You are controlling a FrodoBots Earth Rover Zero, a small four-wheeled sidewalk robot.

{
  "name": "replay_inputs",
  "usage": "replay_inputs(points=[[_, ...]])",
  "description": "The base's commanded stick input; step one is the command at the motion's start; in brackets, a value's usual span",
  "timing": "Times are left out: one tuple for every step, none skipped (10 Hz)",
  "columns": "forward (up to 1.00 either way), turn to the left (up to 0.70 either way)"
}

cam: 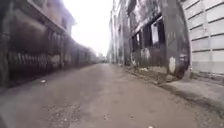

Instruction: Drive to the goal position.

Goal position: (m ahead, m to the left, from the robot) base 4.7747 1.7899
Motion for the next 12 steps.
replay_inputs(points=[[0.50, 0.01], [0.50, 0.01], [0.50, 0.01], [0.50, 0.01], [0.50, 0.01], [0.50, 0.01], [0.50, 0.01], [0.50, 0.01], [0.50, 0.01], [0.50, 0.01], [0.50, 0.01], [0.50, 0.01]])
